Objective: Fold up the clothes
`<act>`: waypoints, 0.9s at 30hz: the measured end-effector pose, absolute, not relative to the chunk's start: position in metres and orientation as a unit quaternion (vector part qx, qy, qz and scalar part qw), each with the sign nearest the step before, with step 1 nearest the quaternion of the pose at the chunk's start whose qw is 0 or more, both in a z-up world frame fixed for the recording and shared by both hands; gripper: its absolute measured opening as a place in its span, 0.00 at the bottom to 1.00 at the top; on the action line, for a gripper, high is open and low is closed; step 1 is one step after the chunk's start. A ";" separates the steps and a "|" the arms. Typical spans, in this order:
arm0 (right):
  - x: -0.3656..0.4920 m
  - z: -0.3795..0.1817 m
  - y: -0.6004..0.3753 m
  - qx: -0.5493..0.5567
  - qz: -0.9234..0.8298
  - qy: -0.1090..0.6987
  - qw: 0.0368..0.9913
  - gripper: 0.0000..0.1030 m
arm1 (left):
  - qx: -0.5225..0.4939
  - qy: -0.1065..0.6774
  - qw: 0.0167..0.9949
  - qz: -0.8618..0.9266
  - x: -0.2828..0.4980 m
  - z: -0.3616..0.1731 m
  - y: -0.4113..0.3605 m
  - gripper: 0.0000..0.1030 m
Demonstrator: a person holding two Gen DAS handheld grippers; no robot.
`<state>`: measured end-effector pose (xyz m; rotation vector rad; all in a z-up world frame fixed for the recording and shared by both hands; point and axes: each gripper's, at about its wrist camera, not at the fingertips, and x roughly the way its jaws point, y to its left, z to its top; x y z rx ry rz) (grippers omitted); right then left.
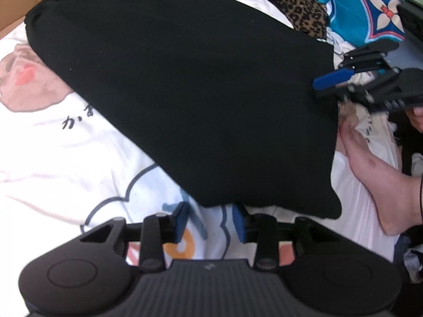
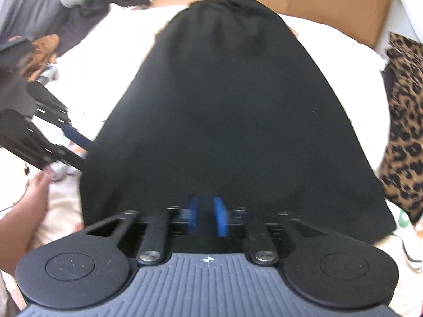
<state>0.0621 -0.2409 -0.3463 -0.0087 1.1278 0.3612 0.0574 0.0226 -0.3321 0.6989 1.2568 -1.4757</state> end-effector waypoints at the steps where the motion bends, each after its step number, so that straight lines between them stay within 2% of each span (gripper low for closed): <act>1: 0.063 -0.345 -0.234 -0.002 0.182 0.527 0.830 0.38 | 0.289 0.520 0.518 -0.614 0.059 -0.330 0.022 0.38; 7: 0.063 -0.339 -0.204 -0.007 0.243 0.512 0.824 0.39 | 0.253 0.511 0.540 -0.620 0.071 -0.313 0.022 0.38; 11: 0.069 -0.335 -0.188 -0.014 0.276 0.506 0.817 0.46 | 0.223 0.516 0.548 -0.620 0.079 -0.306 0.017 0.38; 18: 0.063 -0.350 -0.151 -0.064 0.300 0.519 0.798 0.45 | 0.190 0.526 0.556 -0.614 0.081 -0.310 0.010 0.38; 19: 0.063 -0.352 -0.147 -0.072 0.302 0.520 0.795 0.42 | 0.188 0.527 0.557 -0.614 0.080 -0.311 0.007 0.38; 20: 0.062 -0.353 -0.144 -0.080 0.305 0.521 0.793 0.25 | 0.188 0.526 0.557 -0.614 0.080 -0.311 0.008 0.38; 22: 0.062 -0.354 -0.141 -0.091 0.308 0.523 0.789 0.09 | 0.187 0.526 0.556 -0.616 0.086 -0.308 0.016 0.38; 27: 0.065 -0.350 -0.153 -0.078 0.297 0.525 0.794 0.06 | 0.206 0.530 0.541 -0.620 0.089 -0.314 0.032 0.41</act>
